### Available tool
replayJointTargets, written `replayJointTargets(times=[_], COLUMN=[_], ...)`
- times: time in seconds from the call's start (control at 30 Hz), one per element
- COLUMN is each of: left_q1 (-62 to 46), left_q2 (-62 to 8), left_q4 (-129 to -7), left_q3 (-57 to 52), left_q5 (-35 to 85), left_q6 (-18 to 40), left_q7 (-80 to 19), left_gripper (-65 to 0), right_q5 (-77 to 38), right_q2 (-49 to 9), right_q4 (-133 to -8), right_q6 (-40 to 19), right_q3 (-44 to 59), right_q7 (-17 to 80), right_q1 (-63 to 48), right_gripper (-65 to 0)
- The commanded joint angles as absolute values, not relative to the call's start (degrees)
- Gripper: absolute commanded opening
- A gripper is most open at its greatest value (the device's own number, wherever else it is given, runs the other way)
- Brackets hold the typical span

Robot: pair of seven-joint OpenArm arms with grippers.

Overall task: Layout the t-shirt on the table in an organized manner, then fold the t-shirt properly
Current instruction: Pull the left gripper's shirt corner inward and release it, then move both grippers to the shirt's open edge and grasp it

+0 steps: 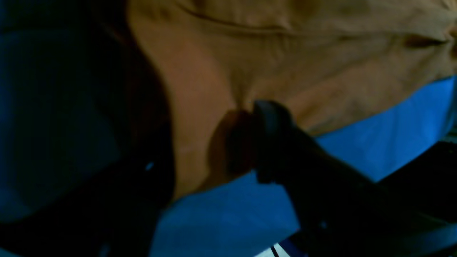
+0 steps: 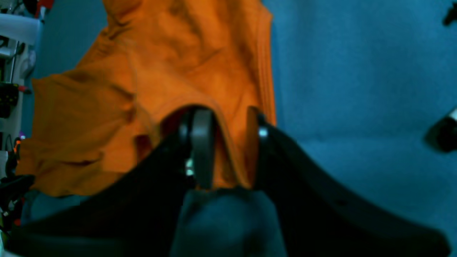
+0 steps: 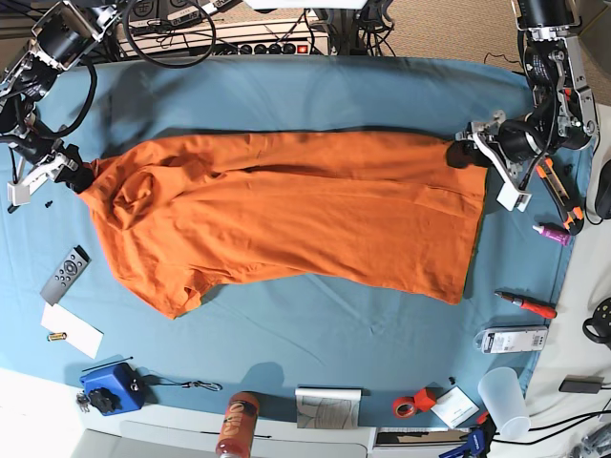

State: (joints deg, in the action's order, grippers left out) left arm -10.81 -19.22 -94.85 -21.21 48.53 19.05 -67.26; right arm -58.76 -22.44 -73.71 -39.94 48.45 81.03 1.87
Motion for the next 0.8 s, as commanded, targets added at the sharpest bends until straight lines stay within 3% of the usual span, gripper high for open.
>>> replayJointTargets(times=[0.0,0.3,0.5,0.67,0.77], left_q1=[-11.6,-17.56,-20.23,-18.13,-16.21], left_q2=[-20.03,-20.16,-20.16,-20.16,-20.16], left_q4=[-95.02,-111.79,-122.19,-122.85,-122.74], left_q3=[-21.28,-21.28,-21.28,-21.28,-21.28], left_q5=[43.72,42.87,33.04,21.96,16.71], left_q6=[17.96,17.98,14.72,9.56,8.67], left_q7=[-71.53,-71.35,-65.41,-58.26,-56.97], left_gripper=[-36.2,-36.2,-36.3,-36.4,-36.4], right_q5=[-61.32,-70.46,-70.74,-56.23,-45.08], right_q2=[-24.32,-28.77,-28.91,-28.93,-28.93], right_q4=[-74.63,-75.13,-76.4,-76.4,-76.38], right_q6=[-40.0,-40.0,-40.0,-40.0,-40.0], right_q3=[48.82,49.78,54.48,51.03,43.24], right_q7=[80.0,80.0,80.0,80.0,71.11], right_q1=[2.55,2.57,3.77,9.02,13.13], right_gripper=[-48.0,-48.0,-48.1,-48.1,-48.2])
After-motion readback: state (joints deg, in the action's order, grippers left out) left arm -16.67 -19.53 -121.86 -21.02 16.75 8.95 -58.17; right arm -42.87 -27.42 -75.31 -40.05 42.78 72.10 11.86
